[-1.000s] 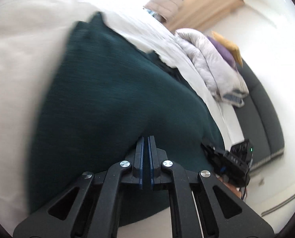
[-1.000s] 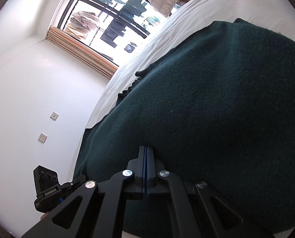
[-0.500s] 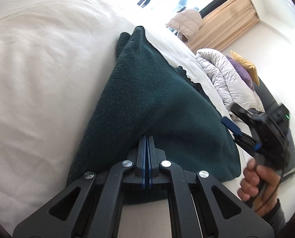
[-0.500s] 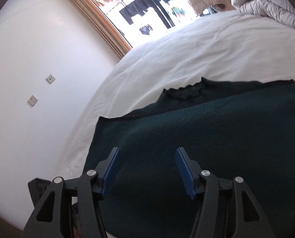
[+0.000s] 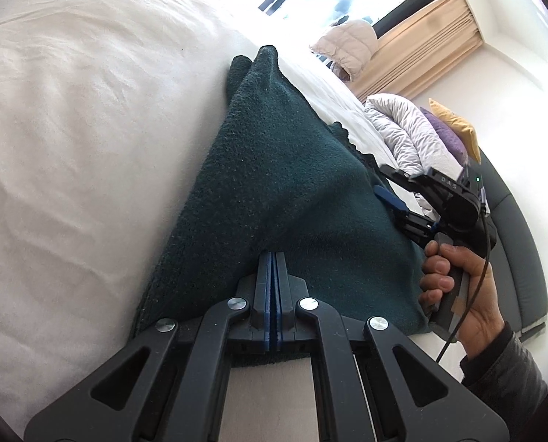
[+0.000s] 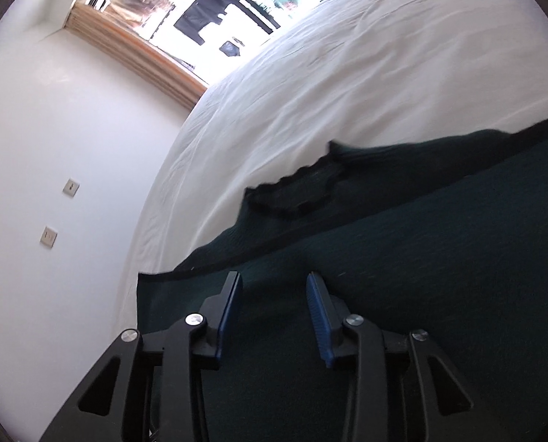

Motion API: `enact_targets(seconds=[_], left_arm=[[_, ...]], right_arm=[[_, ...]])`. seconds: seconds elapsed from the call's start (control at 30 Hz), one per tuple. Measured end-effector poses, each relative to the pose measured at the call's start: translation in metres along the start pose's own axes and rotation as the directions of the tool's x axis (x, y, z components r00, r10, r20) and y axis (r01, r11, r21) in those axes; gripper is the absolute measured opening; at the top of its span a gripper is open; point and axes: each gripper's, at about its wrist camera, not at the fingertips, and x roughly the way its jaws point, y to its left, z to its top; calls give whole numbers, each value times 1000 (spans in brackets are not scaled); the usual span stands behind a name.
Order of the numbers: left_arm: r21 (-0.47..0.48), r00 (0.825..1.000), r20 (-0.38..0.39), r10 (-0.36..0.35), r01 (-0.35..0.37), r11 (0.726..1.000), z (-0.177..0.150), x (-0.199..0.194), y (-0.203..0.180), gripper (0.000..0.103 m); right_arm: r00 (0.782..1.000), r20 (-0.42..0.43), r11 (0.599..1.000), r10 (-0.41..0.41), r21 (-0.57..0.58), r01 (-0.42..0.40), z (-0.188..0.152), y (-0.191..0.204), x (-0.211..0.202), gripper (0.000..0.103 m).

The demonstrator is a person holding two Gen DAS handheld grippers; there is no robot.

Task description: Fold small clothes

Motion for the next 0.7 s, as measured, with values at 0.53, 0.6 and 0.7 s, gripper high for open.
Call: enact_targets(seconds=[0.53,0.6,0.7], left_arm=[[16,1000,2,23,-23,1000,1,4,-9,4],[17,1000,2,23,-23,1000,1,4,-10,4],[18,1000,3,24,-25,1000,1,4,-10,4]], right_arm=[[992,-45,991,118,-50,-120,-76,3,-46,56],[987,-21,988,157,11,-157,-74,-10,-54,56],[988,18,987,153,38,-154,-74,-19,-65,56]])
